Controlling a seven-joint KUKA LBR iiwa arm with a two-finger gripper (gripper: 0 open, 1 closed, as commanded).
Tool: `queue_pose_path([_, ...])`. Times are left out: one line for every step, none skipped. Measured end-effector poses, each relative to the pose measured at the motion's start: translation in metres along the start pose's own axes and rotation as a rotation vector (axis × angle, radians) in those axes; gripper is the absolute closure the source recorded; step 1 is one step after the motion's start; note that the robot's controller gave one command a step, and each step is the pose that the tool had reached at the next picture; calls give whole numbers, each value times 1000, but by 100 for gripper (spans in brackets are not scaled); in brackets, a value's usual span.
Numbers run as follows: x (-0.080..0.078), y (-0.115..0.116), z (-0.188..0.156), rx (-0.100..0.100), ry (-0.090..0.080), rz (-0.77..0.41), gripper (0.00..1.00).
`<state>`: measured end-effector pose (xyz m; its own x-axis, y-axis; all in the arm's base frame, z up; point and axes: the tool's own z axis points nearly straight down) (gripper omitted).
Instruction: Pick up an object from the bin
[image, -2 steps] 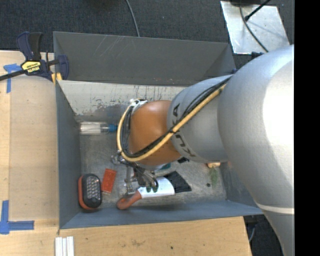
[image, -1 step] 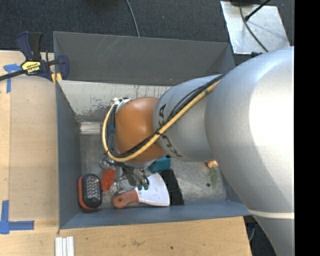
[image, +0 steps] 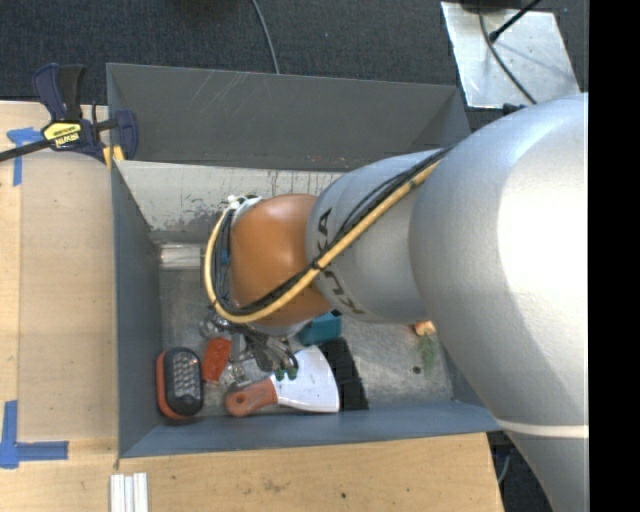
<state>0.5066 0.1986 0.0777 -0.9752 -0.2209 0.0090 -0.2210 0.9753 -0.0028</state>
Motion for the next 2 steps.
queue_pose_path([-28,7,-19,-1,-2,71,100])
queue_pose_path([-27,15,-51,-3,-13,125,100])
